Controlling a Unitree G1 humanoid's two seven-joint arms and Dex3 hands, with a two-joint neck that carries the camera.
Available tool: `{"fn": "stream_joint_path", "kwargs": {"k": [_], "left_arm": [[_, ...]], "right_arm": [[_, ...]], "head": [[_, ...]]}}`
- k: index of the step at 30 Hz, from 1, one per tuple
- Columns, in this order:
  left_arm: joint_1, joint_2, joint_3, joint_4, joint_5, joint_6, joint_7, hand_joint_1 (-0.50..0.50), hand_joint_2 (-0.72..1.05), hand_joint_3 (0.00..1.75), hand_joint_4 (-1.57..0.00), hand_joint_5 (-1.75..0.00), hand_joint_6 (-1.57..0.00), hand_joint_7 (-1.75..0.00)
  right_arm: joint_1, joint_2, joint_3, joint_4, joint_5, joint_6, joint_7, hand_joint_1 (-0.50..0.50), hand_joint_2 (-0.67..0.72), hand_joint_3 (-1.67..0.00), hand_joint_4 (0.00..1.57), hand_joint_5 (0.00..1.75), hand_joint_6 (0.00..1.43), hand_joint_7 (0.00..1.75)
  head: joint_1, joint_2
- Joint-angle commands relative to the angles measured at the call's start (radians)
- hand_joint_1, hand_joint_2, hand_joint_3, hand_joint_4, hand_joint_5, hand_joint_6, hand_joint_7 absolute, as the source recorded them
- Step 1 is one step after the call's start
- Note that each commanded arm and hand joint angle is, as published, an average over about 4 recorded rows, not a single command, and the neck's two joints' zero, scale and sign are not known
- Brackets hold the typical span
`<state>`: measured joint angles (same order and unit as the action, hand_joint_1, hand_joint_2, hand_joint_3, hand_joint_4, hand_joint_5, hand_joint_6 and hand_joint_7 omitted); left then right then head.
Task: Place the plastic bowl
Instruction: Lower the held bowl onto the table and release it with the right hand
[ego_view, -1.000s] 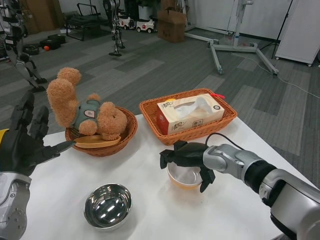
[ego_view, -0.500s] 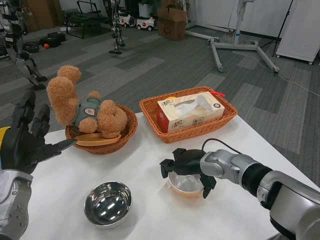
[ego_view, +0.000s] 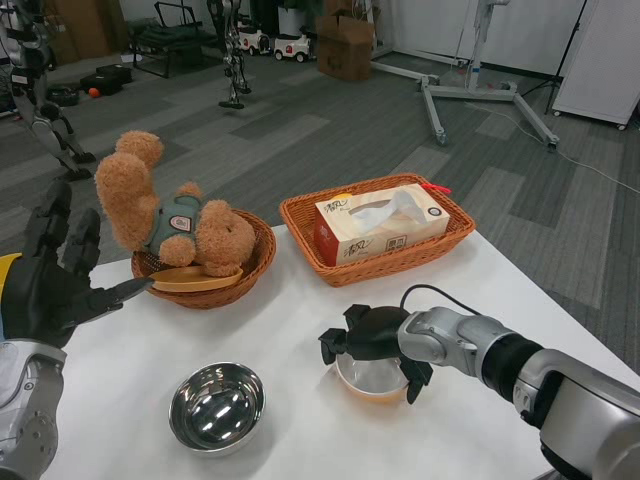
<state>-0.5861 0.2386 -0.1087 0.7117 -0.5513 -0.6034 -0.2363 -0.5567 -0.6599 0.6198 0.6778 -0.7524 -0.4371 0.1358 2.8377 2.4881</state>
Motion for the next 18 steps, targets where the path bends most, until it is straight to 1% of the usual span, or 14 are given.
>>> {"fn": "stream_joint_path", "kwargs": {"k": [1,3,5,6,7,9,11,12,13,14,16,17,18], "left_arm": [[0.009,-0.002,0.001,0.013,-0.010,-0.010,-0.001,-0.50,0.43,0.00,0.00,0.00,0.00,0.00],[0.009,-0.002,0.001,0.013,-0.010,-0.010,-0.001,-0.50,0.43,0.00,0.00,0.00,0.00,0.00],[0.009,-0.002,0.000,0.013,-0.010,-0.010,-0.001,-0.50,0.43,0.00,0.00,0.00,0.00,0.00],[0.009,-0.002,0.000,0.013,-0.010,-0.010,-0.001,-0.50,0.43,0.00,0.00,0.00,0.00,0.00],[0.009,-0.002,0.000,0.013,-0.010,-0.010,-0.001,-0.50,0.43,0.00,0.00,0.00,0.00,0.00],[0.009,-0.002,0.000,0.014,-0.010,-0.010,-0.001,-0.50,0.43,0.00,0.00,0.00,0.00,0.00],[0.009,-0.002,0.000,0.013,-0.010,-0.010,-0.001,-0.50,0.43,0.00,0.00,0.00,0.00,0.00],[0.009,-0.002,0.000,0.013,-0.010,-0.010,-0.001,-0.50,0.43,0.00,0.00,0.00,0.00,0.00],[0.009,-0.002,-0.001,0.013,-0.010,-0.011,-0.001,-0.50,0.43,0.00,0.00,0.00,0.00,0.00],[0.009,-0.002,-0.001,0.013,-0.011,-0.011,-0.001,-0.50,0.43,0.00,0.00,0.00,0.00,0.00],[0.009,-0.002,-0.001,0.013,-0.011,-0.011,-0.001,-0.50,0.43,0.00,0.00,0.00,0.00,0.00],[0.009,-0.002,0.000,0.014,-0.012,-0.011,-0.001,-0.50,0.43,0.00,0.00,0.00,0.00,0.00],[0.009,-0.002,0.000,0.014,-0.012,-0.011,-0.001,-0.50,0.43,0.00,0.00,0.00,0.00,0.00]], "right_arm": [[0.021,0.008,-0.009,0.002,-0.004,0.012,-0.002,-0.46,-0.54,-1.43,0.05,1.65,0.00,0.98],[0.025,0.009,-0.009,0.004,-0.005,0.017,-0.002,-0.46,-0.54,-1.45,0.04,1.62,0.00,0.94],[0.029,0.010,-0.009,0.001,-0.009,0.032,-0.002,-0.46,-0.54,-1.49,0.03,1.53,0.00,0.87],[0.033,0.010,-0.009,-0.007,-0.017,0.051,0.002,-0.46,-0.54,-1.51,0.03,1.48,0.00,0.82],[0.036,0.010,-0.009,-0.014,-0.024,0.066,0.005,-0.46,-0.54,-1.51,0.03,1.43,0.00,0.80],[0.041,0.010,-0.007,-0.030,-0.041,0.095,0.014,-0.46,-0.54,-1.55,0.03,1.26,0.00,0.75],[0.042,0.010,-0.002,-0.038,-0.045,0.119,0.023,-0.46,-0.48,-1.59,0.03,1.04,0.00,0.75],[0.043,0.010,0.001,-0.042,-0.045,0.132,0.027,-0.46,-0.45,-1.59,0.02,0.97,0.00,0.77],[0.044,0.009,0.004,-0.047,-0.049,0.149,0.032,-0.46,-0.38,-1.59,0.01,0.92,0.00,0.77],[0.045,0.008,0.008,-0.052,-0.053,0.167,0.038,-0.46,-0.24,-1.59,0.01,0.82,0.00,0.77],[0.046,0.006,0.013,-0.059,-0.060,0.188,0.043,-0.46,0.14,-1.55,0.00,0.70,0.00,0.77],[0.046,0.006,0.015,-0.062,-0.061,0.195,0.045,-0.46,0.34,-1.45,0.00,0.58,0.00,0.77],[0.047,0.005,0.015,-0.063,-0.061,0.197,0.045,-0.46,0.46,-1.29,0.00,0.51,0.00,0.77]], "head": [[0.001,-0.001],[0.002,-0.002],[0.002,-0.002],[0.002,-0.002],[0.002,-0.002],[0.002,-0.001],[0.004,0.001],[0.004,0.001],[0.004,0.001],[0.004,0.001],[0.004,0.000],[0.004,-0.001],[0.004,-0.001]]}}
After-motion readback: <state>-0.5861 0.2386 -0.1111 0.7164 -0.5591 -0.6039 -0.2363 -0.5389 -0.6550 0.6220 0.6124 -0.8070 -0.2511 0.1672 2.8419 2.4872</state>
